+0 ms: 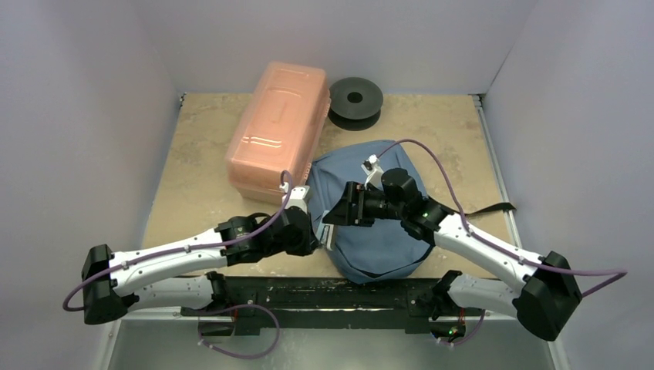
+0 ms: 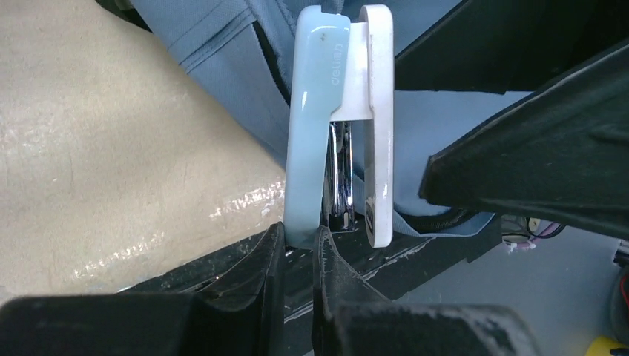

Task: Pack the student bag
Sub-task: Pick up the stationery from the center of the board.

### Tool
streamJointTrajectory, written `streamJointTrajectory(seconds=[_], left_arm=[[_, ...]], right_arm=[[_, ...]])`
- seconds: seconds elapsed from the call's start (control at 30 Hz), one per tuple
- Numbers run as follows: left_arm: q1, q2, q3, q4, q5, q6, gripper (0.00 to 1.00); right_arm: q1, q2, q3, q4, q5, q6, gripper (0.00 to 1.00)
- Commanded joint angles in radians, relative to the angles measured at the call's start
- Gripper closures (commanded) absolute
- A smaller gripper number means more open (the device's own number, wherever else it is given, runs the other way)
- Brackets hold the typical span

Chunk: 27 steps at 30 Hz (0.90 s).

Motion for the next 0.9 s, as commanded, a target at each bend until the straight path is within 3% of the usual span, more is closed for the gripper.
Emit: streamJointTrajectory(seconds=[0.0,0.23,0.37,0.4,0.5,0.57,0.6,0.67,0.7,0.77,0.87], left_arm=[[-0.015,0.021,0.086,0.089,-0.046,0.076,1.00],[-0.015,0.013,0.103,0.095,-0.040,0.122,1.00],[-0.015,0.036,0.136,0.103,-0.014,0.157,1.00],[-0.015,0.040,0.139,0.108,-0.010,0.165,1.00],[-0.015,0.049,0.154,0.130,0.011,0.195,1.00],[-0.013,0.066,0.176,0.144,0.043,0.231,1.00],[-0.006,0.079,0.205,0.123,0.048,0.250,0.90],[0.041,0.110,0.263,0.067,0.098,0.287,0.53],[0.081,0.119,0.281,0.054,0.143,0.303,0.44],[0.148,0.137,0.305,0.099,0.207,0.367,0.33],[0.173,0.241,0.422,0.128,0.179,0.537,0.29]], right_arm=[[0.005,-0.063,-0.026,-0.103,0.111,0.008,0.21],[0.001,-0.109,-0.086,-0.074,0.068,0.059,0.21],[0.002,-0.108,-0.095,-0.005,0.022,0.099,0.26],[0.000,-0.113,-0.099,0.009,0.016,0.112,0.31],[-0.003,-0.142,-0.110,0.008,0.035,0.124,0.59],[-0.015,-0.183,-0.121,0.007,0.050,0.126,0.99],[-0.028,-0.207,-0.121,-0.008,0.064,0.123,1.00],[-0.059,-0.289,-0.092,-0.101,0.173,0.082,1.00],[-0.075,-0.331,-0.064,-0.191,0.269,0.054,1.00],[-0.111,-0.394,-0.011,-0.344,0.452,0.005,1.00],[-0.192,-0.415,0.030,-0.475,0.582,-0.067,1.00]])
